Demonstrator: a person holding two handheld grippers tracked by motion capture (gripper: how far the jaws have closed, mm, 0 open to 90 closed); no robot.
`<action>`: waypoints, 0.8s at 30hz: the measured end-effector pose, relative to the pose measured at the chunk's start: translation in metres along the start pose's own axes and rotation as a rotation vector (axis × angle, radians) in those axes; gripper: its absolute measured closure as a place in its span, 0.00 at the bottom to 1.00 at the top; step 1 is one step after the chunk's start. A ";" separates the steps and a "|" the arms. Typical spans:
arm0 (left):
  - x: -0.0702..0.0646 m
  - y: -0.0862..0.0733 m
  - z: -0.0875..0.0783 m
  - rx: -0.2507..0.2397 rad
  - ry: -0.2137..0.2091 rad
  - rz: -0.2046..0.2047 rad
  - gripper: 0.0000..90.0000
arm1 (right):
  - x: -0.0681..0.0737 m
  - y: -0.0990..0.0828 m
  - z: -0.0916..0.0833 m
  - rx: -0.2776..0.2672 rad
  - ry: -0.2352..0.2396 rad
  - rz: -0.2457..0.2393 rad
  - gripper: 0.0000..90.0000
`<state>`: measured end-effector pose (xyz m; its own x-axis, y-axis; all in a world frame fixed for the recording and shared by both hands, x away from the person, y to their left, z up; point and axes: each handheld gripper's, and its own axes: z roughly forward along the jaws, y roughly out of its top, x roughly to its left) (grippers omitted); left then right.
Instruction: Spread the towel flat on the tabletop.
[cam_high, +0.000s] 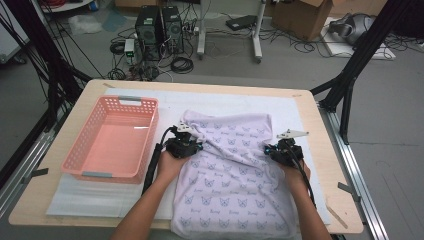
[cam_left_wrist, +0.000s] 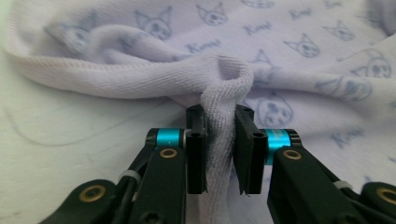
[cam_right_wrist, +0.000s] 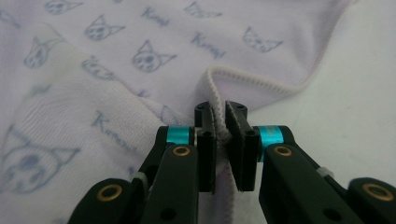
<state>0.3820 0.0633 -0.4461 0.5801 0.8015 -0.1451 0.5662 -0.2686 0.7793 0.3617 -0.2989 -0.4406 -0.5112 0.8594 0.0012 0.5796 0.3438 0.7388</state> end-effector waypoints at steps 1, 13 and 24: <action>0.001 0.000 0.001 -0.016 0.012 -0.034 0.87 | -0.002 0.001 0.002 -0.013 -0.017 0.001 0.92; 0.015 0.000 -0.001 -0.047 0.054 -0.152 0.74 | -0.020 0.005 0.015 -0.120 -0.169 0.144 0.84; 0.006 -0.019 -0.022 -0.009 0.049 -0.069 0.52 | -0.016 0.006 -0.020 -0.197 -0.154 0.112 0.63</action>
<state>0.3620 0.0855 -0.4482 0.5101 0.8434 -0.1688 0.5987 -0.2073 0.7737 0.3606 -0.3178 -0.4223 -0.3401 0.9404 -0.0012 0.4851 0.1765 0.8565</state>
